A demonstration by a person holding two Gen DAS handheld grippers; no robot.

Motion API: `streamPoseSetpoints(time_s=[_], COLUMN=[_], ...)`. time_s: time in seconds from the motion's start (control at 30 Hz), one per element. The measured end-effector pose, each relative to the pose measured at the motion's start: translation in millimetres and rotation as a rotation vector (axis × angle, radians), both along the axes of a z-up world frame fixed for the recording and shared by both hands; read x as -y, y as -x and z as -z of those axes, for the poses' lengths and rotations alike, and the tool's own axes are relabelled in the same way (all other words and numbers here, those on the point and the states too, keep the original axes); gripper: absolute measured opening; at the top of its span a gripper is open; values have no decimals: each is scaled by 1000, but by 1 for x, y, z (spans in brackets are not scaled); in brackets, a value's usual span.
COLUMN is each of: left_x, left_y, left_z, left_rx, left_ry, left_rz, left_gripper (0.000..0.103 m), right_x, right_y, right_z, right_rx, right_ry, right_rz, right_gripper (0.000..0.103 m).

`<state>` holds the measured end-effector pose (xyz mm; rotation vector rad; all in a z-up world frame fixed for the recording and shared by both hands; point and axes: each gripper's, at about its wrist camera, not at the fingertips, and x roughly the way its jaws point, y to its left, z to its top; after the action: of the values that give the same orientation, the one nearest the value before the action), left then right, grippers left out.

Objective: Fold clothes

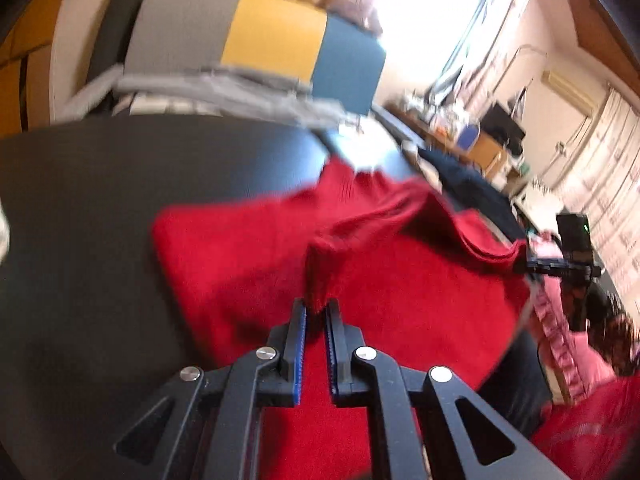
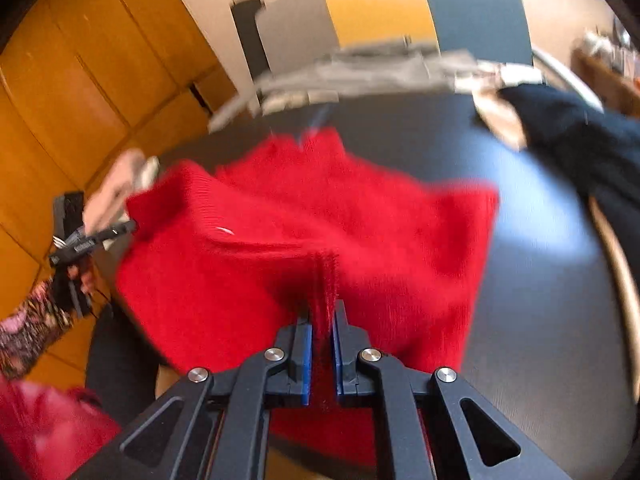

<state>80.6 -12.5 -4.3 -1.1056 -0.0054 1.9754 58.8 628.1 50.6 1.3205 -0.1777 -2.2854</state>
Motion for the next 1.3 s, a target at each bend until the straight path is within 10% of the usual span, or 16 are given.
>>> streamPoseSetpoints(time_s=[0.1, 0.33, 0.5, 0.8, 0.9, 1.0, 1.07, 1.3], left_x=[23, 47, -52, -214, -224, -227, -229, -201], left_y=[-5, 41, 99, 158, 160, 165, 169, 140], left_z=[6, -31, -44, 19, 24, 26, 27, -11], left_rx=[60, 22, -29, 86, 77, 116, 162, 87], left_ry=[-14, -68, -41, 159, 131, 95, 83, -78], left_rz=[1, -140, -97, 114, 143, 141, 149, 183], left_gripper=[13, 25, 31, 41, 43, 43, 6, 5], right_x=[-12, -38, 18, 118, 122, 124, 125, 119], right_y=[0, 27, 131, 229, 234, 233, 234, 197], right_z=[10, -49, -35, 23, 35, 34, 33, -9], right_rx=[66, -98, -52, 33, 12, -22, -21, -109], right_ry=[31, 259, 144, -125, -166, -170, -159, -97], right_rz=[-45, -88, -22, -114, -119, -141, -153, -154], right_gripper=[18, 84, 78, 75, 71, 37, 15, 12])
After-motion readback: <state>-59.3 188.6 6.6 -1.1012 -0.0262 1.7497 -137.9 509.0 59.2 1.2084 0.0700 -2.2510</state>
